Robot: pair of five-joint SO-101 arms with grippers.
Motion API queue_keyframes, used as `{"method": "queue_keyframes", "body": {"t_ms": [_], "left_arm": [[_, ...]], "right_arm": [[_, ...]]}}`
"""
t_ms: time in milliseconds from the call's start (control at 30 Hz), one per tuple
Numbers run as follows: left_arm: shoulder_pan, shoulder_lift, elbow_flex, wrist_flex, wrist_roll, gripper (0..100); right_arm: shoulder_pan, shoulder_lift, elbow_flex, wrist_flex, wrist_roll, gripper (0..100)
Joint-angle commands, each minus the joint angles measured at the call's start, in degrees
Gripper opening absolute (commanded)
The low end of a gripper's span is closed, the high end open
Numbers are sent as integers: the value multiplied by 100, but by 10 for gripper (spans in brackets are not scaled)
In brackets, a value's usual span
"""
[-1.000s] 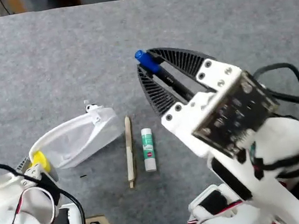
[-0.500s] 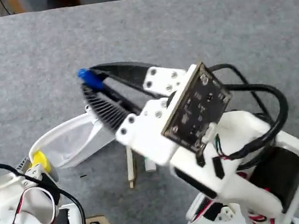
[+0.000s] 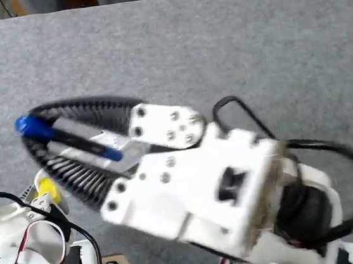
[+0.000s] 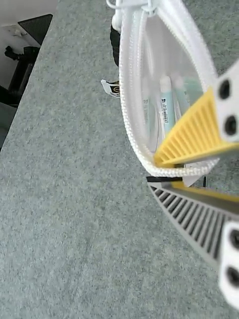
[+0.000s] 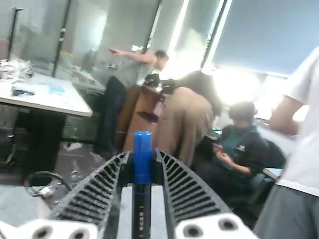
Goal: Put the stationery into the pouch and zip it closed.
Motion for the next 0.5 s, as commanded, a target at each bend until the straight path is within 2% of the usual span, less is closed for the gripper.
{"method": "queue_keyframes", "body": {"t_ms": [0,233,467], "left_arm": [[-136,-220,127,44,-26,28],[-110,-624,242,35,-26,28],[-110,-624,251,35,-35,28]], "right_arm": [[-193,101,470,-290,-18,12],[-211,180,1648,-1591,-18,12],[-70,198,2009,-1705,132,12]]}}
